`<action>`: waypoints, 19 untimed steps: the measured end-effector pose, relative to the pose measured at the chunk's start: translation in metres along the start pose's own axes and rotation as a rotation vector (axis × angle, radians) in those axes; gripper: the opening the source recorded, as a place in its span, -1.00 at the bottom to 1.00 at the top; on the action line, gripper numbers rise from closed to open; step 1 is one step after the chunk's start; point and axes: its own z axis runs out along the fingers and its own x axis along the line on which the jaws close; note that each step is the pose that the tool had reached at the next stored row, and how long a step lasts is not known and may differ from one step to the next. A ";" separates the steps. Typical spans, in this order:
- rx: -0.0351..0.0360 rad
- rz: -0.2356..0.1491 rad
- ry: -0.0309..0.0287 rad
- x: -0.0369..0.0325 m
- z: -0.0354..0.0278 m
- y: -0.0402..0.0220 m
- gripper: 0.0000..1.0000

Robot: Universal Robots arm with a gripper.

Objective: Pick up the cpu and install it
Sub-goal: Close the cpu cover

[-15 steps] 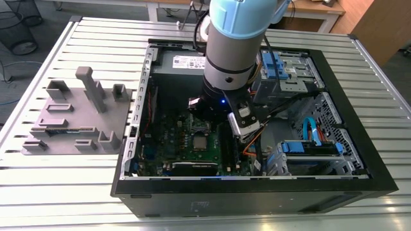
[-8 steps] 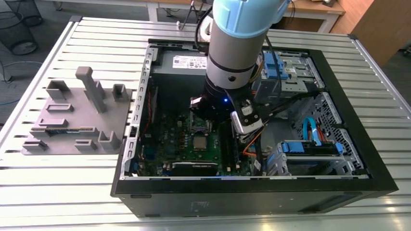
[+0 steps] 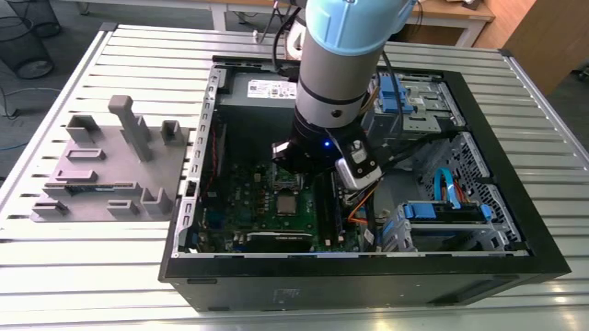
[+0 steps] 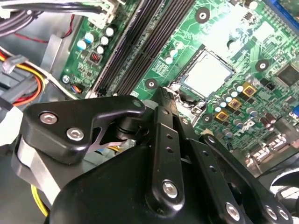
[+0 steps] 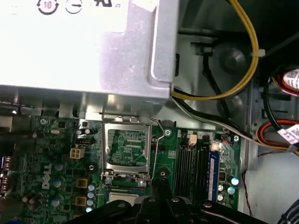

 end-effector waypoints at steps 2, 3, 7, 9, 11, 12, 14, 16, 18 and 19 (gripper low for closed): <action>-0.0041 -0.024 -0.0014 -0.0001 0.0001 0.0000 -0.79; -0.0044 -0.029 -0.0013 -0.0003 0.0001 0.0000 -0.79; -0.0043 -0.033 -0.0009 -0.0004 0.0001 0.0000 -0.79; -0.0044 -0.033 -0.0009 -0.0004 0.0001 0.0000 -0.79; -0.0043 -0.033 -0.0009 -0.0004 0.0002 0.0005 -0.79; -0.0043 -0.033 -0.0009 -0.0004 0.0003 0.0012 -0.79; -0.0043 -0.033 -0.0009 -0.0006 0.0006 0.0035 -0.79; -0.0043 -0.033 -0.0009 -0.0008 0.0011 0.0060 -0.79; -0.0044 -0.033 -0.0009 -0.0013 0.0016 0.0082 -0.79; -0.0044 -0.033 -0.0009 -0.0016 0.0018 0.0095 -0.79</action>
